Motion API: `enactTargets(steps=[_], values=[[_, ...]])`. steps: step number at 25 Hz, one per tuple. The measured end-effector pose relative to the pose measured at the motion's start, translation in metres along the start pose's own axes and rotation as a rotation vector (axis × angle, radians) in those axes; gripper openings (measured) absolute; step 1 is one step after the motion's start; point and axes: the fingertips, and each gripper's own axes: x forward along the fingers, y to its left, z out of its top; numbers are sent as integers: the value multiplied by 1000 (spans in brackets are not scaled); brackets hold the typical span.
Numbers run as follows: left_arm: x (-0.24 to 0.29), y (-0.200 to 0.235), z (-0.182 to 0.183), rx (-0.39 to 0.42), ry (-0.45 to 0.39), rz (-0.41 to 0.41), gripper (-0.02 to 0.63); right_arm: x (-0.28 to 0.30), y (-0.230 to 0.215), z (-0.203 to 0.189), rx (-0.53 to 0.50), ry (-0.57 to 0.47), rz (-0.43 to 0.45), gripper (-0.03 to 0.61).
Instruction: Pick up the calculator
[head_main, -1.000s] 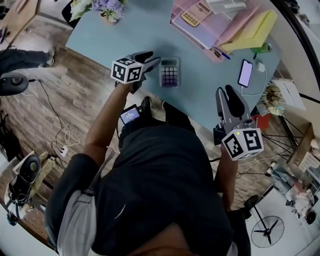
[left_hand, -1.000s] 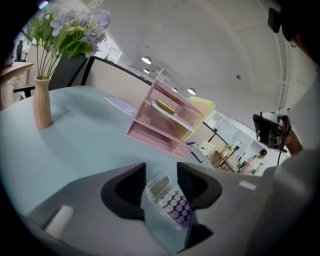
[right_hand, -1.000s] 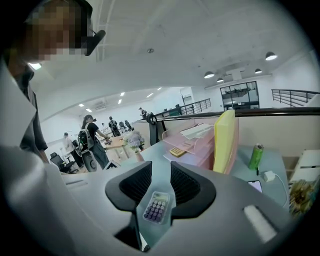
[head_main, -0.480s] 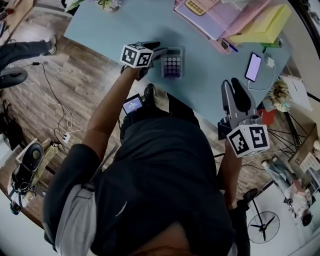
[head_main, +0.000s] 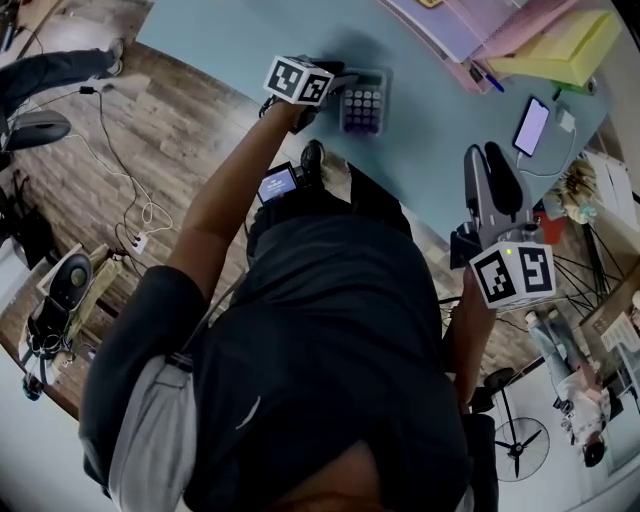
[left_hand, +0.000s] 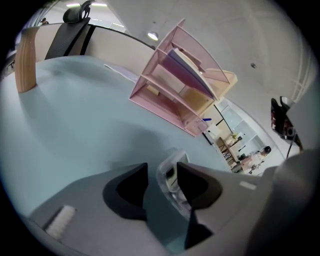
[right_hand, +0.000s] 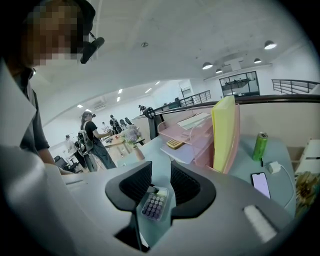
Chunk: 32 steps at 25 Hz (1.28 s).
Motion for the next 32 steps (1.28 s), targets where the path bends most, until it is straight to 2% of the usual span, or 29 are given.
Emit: enactTargets(steps=[6,8,12,15,20,25,32], values=[[4,0,-1,-5,19,-17,224,3,1,-3,7,4,-1,98],[4,-3,-1,-12,18,-32,179,3,4,-4,8,7,-1,98],[-3,-7,0,-21,3,-40,167,4,11,-3,7,6,-3,98],[-11,-14,5,-17,-33,-63,153,6,15,-3,7,7,-6,98],[-30,-29,23,50,-107,-73,147,9,23,-2,4,5,-5,98],[-56,-32,42,24,-202,-80,144,12,35,2,-6,-16,5,98],[-99,-39,68,47,-295,-91,144,10,56,16,-34,-49,5,98]])
